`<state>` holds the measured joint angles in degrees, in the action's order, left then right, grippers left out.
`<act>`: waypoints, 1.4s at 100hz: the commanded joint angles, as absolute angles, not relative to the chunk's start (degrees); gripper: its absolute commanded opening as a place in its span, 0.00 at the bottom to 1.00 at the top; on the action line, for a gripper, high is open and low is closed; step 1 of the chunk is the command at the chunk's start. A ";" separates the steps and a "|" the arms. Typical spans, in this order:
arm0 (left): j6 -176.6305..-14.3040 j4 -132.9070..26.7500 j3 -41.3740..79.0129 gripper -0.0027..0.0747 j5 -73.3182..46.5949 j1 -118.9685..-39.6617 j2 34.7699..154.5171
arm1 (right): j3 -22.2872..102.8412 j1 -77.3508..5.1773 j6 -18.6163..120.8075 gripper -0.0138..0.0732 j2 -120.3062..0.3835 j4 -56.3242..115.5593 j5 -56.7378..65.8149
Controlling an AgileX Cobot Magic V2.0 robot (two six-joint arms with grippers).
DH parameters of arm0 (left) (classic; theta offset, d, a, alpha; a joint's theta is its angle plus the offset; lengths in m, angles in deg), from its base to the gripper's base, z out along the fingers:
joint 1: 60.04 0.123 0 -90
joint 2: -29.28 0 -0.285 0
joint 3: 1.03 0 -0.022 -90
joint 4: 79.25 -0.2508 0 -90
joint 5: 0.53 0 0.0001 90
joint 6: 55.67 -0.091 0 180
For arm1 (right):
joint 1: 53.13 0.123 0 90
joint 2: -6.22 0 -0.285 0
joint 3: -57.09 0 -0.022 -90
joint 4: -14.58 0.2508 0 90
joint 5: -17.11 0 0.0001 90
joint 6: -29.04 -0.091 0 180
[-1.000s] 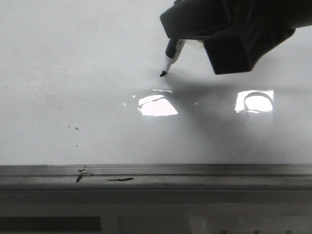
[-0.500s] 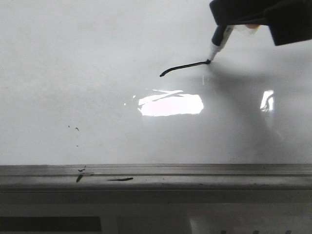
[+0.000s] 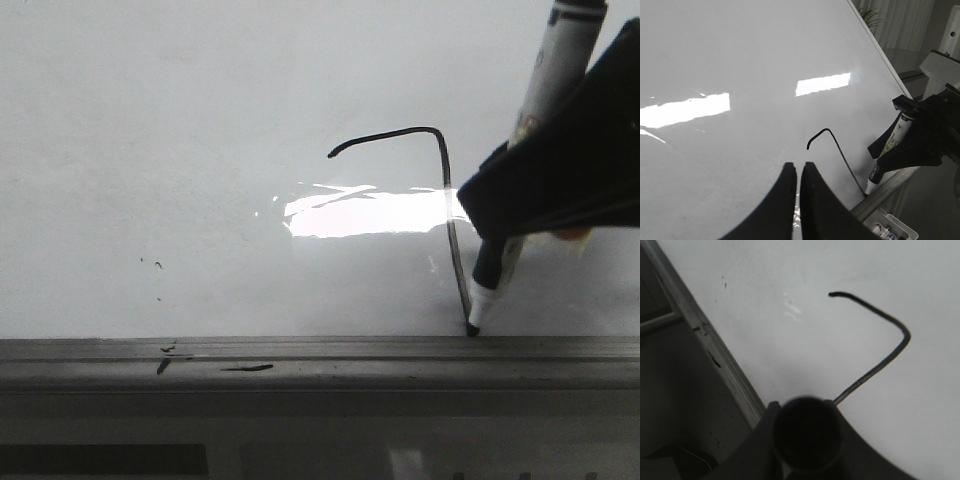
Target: Write number 7 on whiteboard
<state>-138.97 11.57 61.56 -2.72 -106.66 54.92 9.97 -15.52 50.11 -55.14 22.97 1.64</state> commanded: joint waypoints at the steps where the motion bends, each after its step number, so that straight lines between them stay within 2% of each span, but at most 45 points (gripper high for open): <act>1: -138.41 12.14 60.06 0.01 -3.03 -107.09 55.30 | 10.42 -15.29 51.09 0.11 -56.01 21.49 0.29; 18: -138.41 12.14 60.06 0.01 -3.13 -107.09 55.30 | 14.24 -14.70 51.09 0.11 -53.59 21.95 -0.70; 49: -138.41 12.42 60.06 0.02 -6.09 -107.09 56.00 | 26.49 -7.02 51.09 0.11 -45.02 22.09 -2.68; 56: -138.41 11.76 60.06 0.11 -6.86 -107.09 57.98 | 26.60 -5.37 51.09 0.11 -45.02 22.09 -4.21; 67: -138.41 10.95 58.90 0.41 -9.84 -107.09 63.62 | 26.60 -2.53 51.09 0.11 -46.46 22.21 -7.99; 74: -138.86 9.47 57.14 0.54 -13.73 -107.09 68.49 | 26.60 -0.36 51.09 0.11 -47.53 23.00 -8.62; 102: -150.52 7.17 49.49 0.47 -29.71 -107.09 84.10 | 26.60 7.86 51.09 0.11 -53.03 23.11 -2.99; 140: -154.71 9.73 43.83 0.47 -34.31 -107.09 93.66 | 26.60 8.68 51.09 0.11 -54.47 25.07 -2.07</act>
<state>-153.17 6.88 46.27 -31.17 -106.66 92.97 24.70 8.42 50.57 -54.76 23.89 -8.19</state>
